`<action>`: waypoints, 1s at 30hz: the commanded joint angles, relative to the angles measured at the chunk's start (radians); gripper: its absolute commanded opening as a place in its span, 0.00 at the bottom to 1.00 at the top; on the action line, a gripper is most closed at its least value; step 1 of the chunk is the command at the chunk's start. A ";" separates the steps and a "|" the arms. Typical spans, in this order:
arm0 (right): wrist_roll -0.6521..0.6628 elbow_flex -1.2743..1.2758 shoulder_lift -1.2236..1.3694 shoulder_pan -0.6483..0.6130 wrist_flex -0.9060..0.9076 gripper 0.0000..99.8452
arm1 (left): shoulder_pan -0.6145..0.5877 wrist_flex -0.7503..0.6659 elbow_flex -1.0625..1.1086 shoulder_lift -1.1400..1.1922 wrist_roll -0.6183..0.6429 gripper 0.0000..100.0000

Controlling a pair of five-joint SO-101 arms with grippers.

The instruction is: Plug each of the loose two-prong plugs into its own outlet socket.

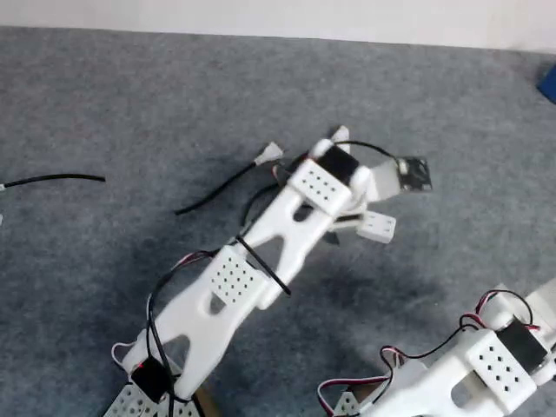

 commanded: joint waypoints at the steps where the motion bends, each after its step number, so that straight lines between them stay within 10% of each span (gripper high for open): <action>1: 0.011 -0.041 -0.015 0.015 -0.039 0.44 | 0.065 -0.023 -0.002 -0.064 -0.006 0.28; 30: 0.011 0.033 -0.016 -0.059 -0.042 0.44 | 0.234 -0.158 -0.021 0.117 0.061 0.22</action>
